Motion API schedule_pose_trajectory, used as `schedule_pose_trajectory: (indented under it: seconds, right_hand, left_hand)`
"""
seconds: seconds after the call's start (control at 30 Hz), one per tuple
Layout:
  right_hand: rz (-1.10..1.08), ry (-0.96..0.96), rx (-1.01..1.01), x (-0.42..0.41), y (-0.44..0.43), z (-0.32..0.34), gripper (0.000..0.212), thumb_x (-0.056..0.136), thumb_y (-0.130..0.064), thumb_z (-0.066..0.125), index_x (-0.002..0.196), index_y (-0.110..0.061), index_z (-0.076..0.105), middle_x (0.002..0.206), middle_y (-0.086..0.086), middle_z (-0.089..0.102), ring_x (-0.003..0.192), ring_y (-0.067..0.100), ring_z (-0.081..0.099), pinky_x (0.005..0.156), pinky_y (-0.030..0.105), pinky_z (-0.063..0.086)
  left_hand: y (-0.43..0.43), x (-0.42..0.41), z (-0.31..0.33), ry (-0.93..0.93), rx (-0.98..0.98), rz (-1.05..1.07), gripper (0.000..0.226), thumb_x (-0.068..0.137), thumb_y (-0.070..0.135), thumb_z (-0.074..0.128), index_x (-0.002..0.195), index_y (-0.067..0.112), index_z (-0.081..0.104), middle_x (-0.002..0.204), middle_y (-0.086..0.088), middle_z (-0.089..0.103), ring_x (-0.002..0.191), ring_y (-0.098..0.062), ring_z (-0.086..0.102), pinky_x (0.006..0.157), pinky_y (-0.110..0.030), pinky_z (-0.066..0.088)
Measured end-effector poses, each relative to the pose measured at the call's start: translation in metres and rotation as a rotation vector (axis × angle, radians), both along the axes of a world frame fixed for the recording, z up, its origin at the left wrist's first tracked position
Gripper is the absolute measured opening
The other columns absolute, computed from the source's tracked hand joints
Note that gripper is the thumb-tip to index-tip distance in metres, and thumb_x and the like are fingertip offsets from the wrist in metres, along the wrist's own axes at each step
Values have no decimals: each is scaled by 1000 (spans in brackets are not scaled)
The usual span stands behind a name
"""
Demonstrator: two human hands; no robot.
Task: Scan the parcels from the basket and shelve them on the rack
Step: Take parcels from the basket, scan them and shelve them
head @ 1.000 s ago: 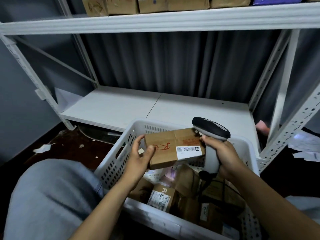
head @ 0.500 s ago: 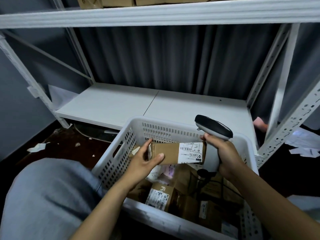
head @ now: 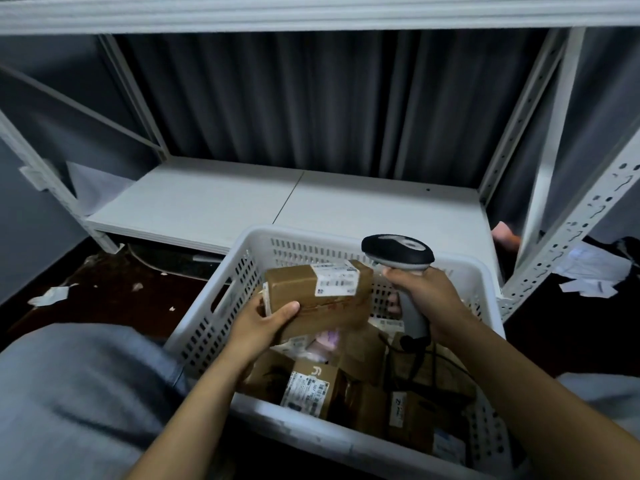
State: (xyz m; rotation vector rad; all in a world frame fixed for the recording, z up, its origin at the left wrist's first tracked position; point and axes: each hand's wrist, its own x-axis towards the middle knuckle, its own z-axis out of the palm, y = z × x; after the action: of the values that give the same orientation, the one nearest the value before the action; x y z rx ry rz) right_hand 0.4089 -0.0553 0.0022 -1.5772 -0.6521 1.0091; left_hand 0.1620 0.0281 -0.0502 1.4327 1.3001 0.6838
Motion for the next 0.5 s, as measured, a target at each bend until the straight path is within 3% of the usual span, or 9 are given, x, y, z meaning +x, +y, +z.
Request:
schedule_pose_trajectory:
  seconds: [0.07, 0.17, 0.27, 0.37, 0.5]
  right_hand:
    - [59, -48, -50, -2, -2, 3, 13, 87, -15, 69, 87, -3, 66, 66, 15, 63, 55, 24, 59, 52, 31, 52]
    - [148, -72, -100, -3, -6, 6, 22, 88, -13, 65, 69, -3, 60, 54, 13, 56, 45, 22, 53, 47, 27, 45]
    - [182, -102, -101, -4, -8, 7, 25, 88, -12, 64, 66, -2, 59, 55, 16, 55, 45, 22, 52, 45, 28, 44]
    - [194, -135, -89, -2, -10, 10, 26, 88, -11, 64, 65, 1, 59, 54, 18, 54, 44, 23, 51, 46, 29, 44]
    - [179, -129, -73, 2, -13, 12, 24, 87, -11, 65, 69, 5, 62, 54, 19, 54, 45, 24, 51, 45, 28, 43]
  left_hand:
    - [3, -1, -3, -50, -40, 88, 22, 77, 35, 77, 94, 31, 64, 94, 4, 70, 86, -16, 69, 75, -34, 59]
    - [6, -2, -8, -134, -112, 171, 22, 81, 23, 76, 100, 21, 63, 98, -6, 69, 87, -22, 69, 68, -34, 61]
    - [9, -4, -14, -161, -136, 223, 33, 81, 24, 76, 110, 14, 63, 106, -10, 69, 92, -26, 69, 73, -40, 60]
    - [9, -4, -14, -220, -144, 260, 18, 85, 16, 72, 101, 19, 65, 102, -10, 70, 92, -27, 68, 71, -38, 61]
    - [11, -5, -15, -208, -136, 260, 20, 84, 19, 73, 102, 21, 65, 104, -10, 70, 93, -27, 68, 79, -42, 59]
